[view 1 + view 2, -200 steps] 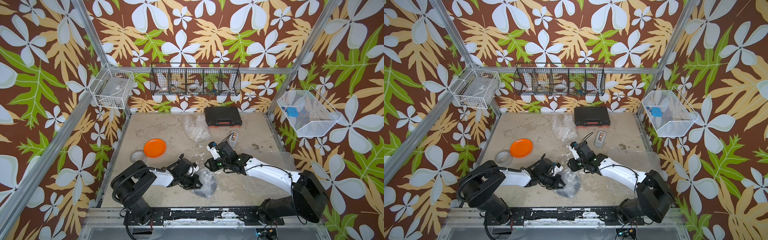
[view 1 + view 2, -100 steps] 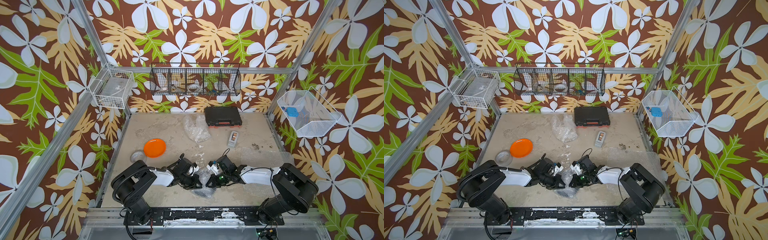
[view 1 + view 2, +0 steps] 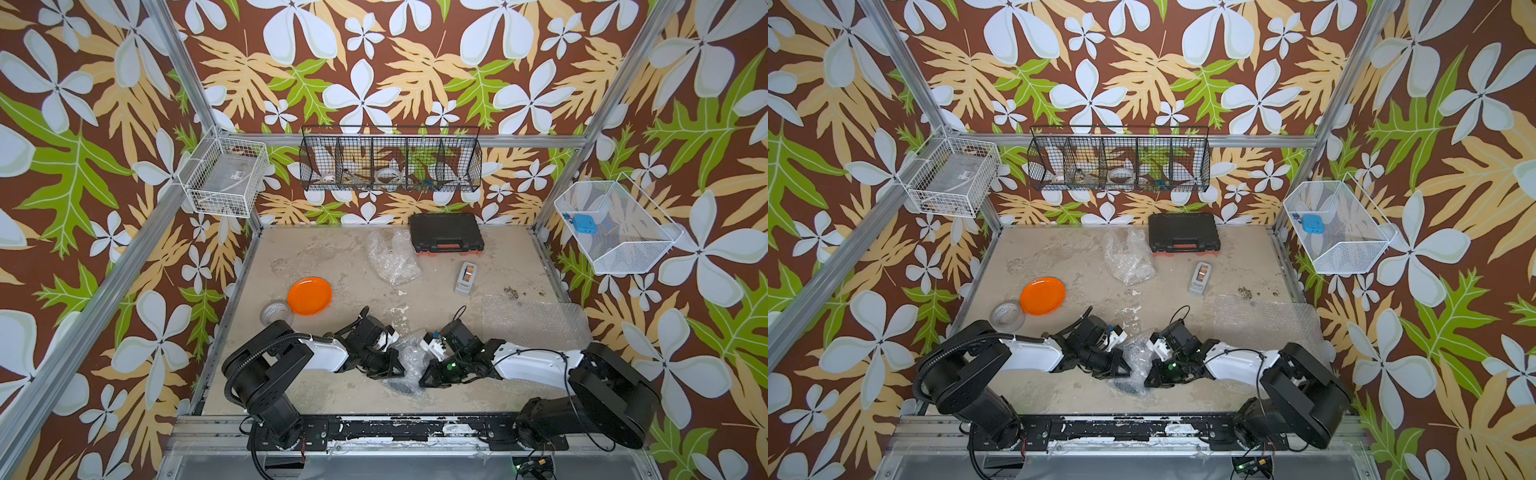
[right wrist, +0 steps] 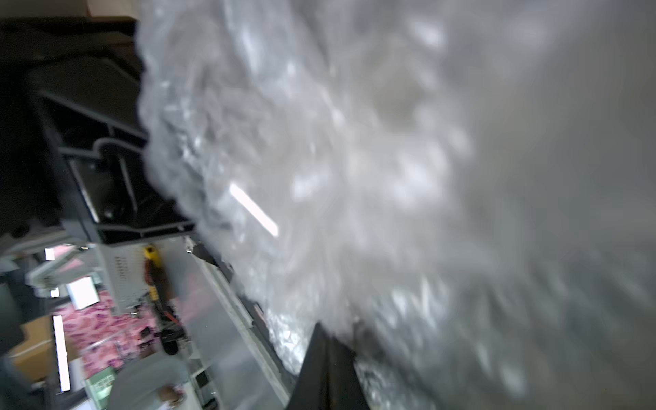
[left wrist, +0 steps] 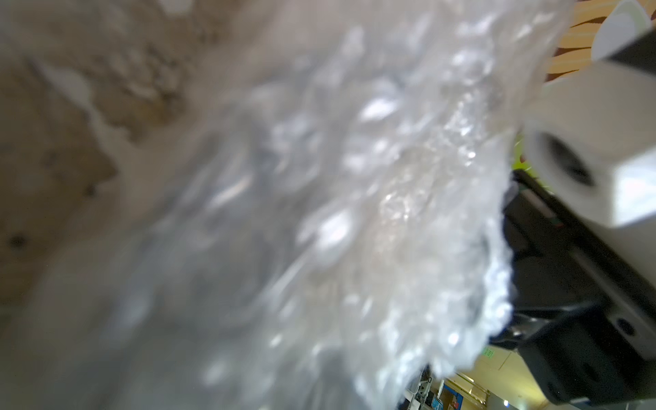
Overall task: Wrap dinner plates in bubble wrap
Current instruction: Stick the tape on the bubble wrap.
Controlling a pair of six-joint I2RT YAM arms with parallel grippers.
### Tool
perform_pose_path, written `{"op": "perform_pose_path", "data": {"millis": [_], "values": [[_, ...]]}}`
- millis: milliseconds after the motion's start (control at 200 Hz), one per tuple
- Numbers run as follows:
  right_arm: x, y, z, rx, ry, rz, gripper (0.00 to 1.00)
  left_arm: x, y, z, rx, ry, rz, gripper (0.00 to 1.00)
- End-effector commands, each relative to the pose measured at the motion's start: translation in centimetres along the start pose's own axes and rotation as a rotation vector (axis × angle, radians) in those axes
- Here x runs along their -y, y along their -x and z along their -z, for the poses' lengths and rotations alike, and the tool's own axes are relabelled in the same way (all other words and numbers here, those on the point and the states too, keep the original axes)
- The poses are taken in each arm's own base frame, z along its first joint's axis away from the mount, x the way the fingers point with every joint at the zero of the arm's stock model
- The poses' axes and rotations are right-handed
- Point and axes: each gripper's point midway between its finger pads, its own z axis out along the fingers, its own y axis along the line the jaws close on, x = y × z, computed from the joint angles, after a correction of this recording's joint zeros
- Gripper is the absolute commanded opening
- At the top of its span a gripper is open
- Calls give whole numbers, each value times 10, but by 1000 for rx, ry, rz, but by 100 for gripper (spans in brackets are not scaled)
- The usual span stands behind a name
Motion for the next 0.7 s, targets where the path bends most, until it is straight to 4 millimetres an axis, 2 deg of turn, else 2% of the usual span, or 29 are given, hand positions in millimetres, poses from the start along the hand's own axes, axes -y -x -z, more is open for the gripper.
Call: {"op": "perform_pose_path", "data": {"millis": [0,55,215,270,330,410,515,591,621,696], "values": [[44,-10,-2,-35,-211,-30,0,-83,-28,10,-21,364,170,5],[34,-4,6,-12,-207,-4,0,-84,-29,11,-22,367,170,5],[-32,32,44,114,-30,78,0,-83,-28,11,-20,367,170,5],[-41,45,52,147,3,87,0,-82,-28,11,-21,366,169,5],[-40,59,54,178,13,82,0,-82,-27,11,-20,366,168,5],[-27,70,42,171,2,65,0,-82,-27,11,-21,366,169,5],[6,63,12,99,-47,17,0,-81,-26,11,-21,366,167,5],[25,61,8,76,-133,9,0,-82,-26,11,-21,370,166,5],[23,62,12,81,-141,15,0,-82,-27,11,-23,371,168,5],[-4,76,30,142,-87,55,0,-81,-27,13,-16,368,167,5]]}}
